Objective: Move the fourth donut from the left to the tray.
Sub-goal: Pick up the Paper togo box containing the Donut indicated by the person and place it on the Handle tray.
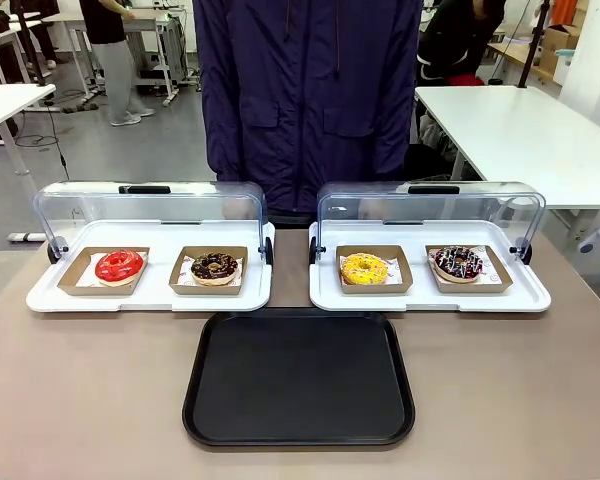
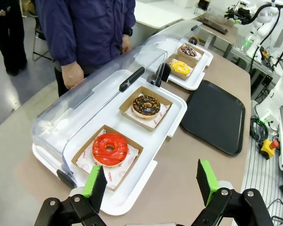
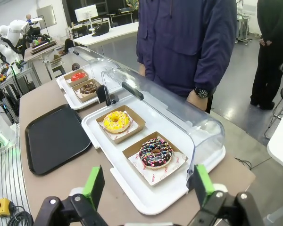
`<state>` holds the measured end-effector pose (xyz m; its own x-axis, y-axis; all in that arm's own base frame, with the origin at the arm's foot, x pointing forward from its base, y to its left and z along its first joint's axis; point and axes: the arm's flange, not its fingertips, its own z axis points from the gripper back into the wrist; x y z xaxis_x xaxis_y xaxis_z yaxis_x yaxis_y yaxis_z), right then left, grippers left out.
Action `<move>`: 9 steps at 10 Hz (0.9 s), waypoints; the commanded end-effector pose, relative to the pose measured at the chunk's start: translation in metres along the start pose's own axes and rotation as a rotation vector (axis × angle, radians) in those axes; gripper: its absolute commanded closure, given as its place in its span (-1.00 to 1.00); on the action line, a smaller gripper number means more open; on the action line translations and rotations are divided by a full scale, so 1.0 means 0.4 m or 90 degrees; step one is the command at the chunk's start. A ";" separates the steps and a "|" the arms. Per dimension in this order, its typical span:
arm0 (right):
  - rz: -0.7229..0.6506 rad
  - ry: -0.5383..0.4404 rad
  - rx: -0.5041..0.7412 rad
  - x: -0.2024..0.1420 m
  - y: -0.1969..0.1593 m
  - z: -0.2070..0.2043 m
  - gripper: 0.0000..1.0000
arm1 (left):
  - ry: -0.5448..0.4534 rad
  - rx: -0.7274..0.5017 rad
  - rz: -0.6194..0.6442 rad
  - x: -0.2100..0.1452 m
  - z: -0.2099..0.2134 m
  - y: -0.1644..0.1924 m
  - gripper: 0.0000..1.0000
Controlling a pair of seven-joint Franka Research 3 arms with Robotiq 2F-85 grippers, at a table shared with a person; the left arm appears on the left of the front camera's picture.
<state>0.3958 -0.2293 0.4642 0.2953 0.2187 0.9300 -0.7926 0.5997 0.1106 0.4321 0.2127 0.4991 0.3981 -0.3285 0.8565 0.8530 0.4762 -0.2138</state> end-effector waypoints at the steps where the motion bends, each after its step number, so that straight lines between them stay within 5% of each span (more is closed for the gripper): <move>1: 0.004 -0.004 0.003 0.004 0.001 0.000 -1.00 | 0.006 -0.007 -0.003 0.004 0.006 -0.003 -1.00; 9: 0.004 -0.004 0.003 0.004 0.001 0.000 -1.00 | 0.006 -0.007 -0.003 0.004 0.006 -0.003 -1.00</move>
<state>0.3958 -0.2293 0.4642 0.2952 0.2187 0.9301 -0.7928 0.5994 0.1107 0.4321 0.2127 0.4991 0.3981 -0.3285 0.8565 0.8530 0.4761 -0.2139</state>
